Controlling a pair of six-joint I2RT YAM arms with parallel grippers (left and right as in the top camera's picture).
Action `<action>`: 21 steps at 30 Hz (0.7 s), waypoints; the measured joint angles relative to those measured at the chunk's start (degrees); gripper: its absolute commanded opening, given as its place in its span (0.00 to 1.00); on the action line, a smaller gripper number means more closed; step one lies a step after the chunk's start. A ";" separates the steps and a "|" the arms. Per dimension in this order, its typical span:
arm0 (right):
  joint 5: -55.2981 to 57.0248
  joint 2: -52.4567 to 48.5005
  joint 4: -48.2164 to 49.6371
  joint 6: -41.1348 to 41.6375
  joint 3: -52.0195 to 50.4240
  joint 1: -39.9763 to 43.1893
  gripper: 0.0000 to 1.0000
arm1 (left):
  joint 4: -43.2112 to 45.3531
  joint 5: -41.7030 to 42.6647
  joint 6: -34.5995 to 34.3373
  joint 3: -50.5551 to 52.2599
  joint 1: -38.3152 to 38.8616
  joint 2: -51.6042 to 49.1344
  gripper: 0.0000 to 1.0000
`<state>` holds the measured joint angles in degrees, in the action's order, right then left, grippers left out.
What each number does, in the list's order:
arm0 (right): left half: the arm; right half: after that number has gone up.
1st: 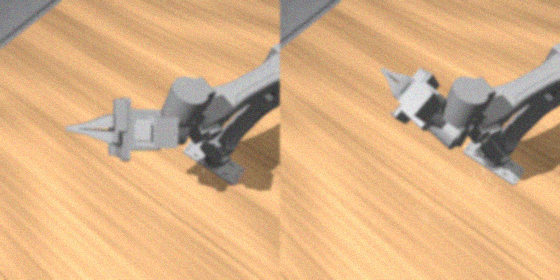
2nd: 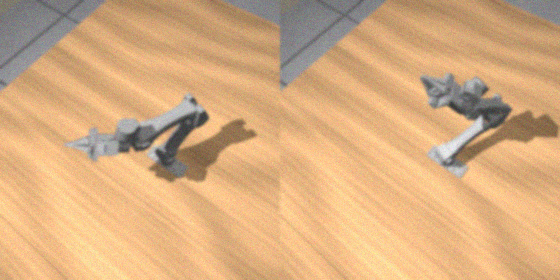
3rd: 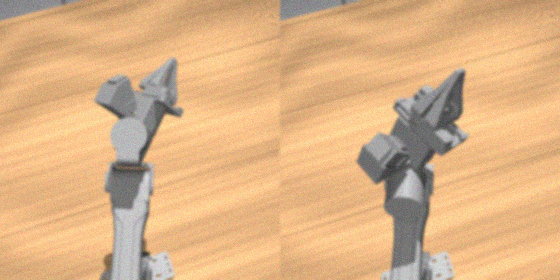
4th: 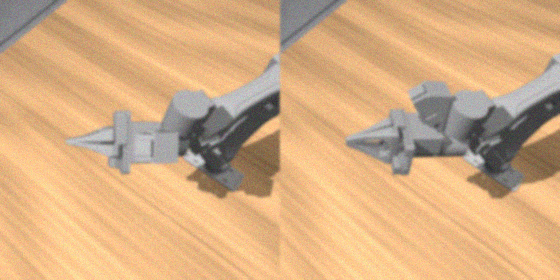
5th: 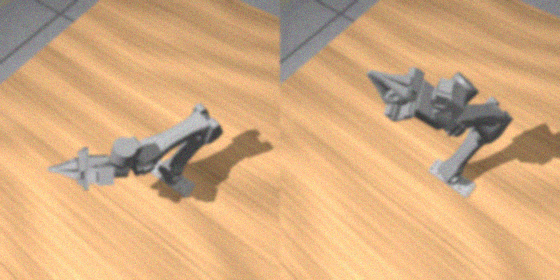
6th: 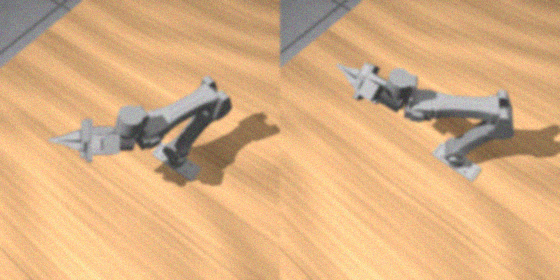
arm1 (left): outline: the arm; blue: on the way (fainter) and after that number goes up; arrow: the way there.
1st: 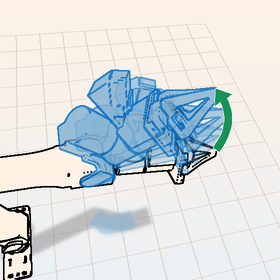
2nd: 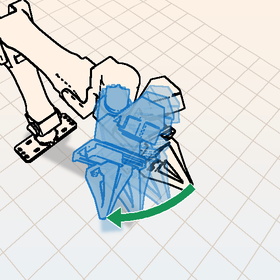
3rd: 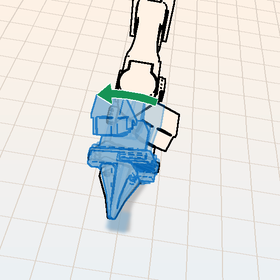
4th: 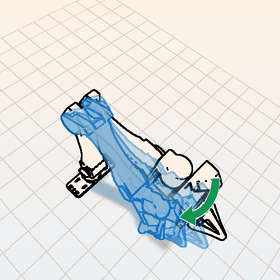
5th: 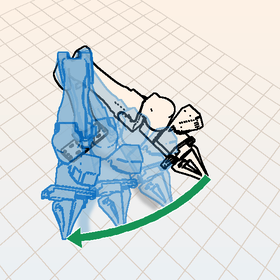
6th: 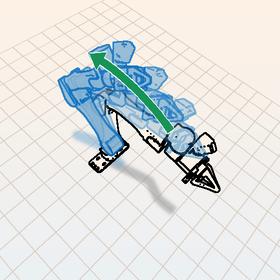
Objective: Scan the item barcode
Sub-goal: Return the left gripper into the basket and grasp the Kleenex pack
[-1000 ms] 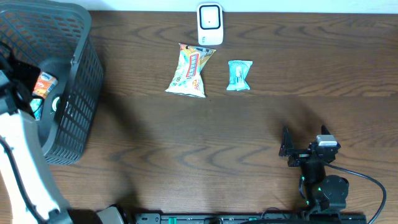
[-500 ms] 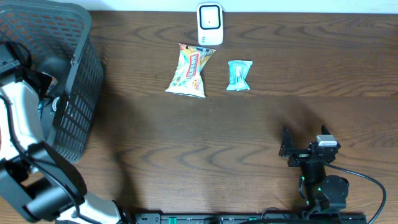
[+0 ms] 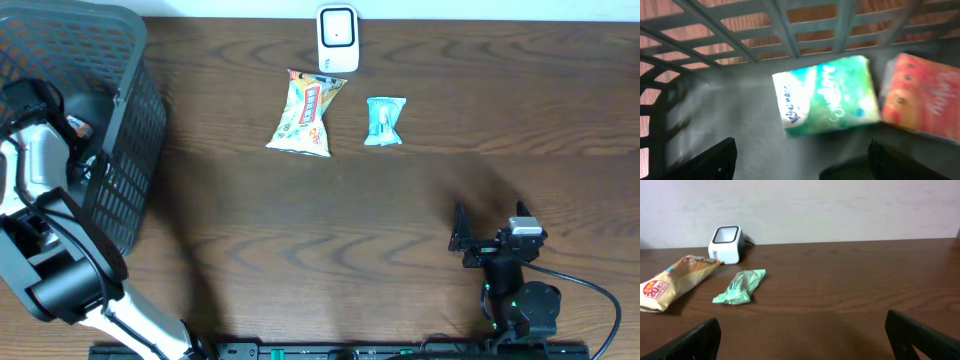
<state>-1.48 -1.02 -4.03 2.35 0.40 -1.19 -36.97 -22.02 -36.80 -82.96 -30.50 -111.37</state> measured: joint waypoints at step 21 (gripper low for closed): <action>0.00 0.00 -0.02 0.00 0.00 0.00 0.99 | 8.31 3.34 -2.34 0.24 -2.40 -4.85 0.63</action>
<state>-1.48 -1.02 -4.05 2.35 0.40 -1.19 -28.67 -18.68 -39.13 -82.72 -32.91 -116.22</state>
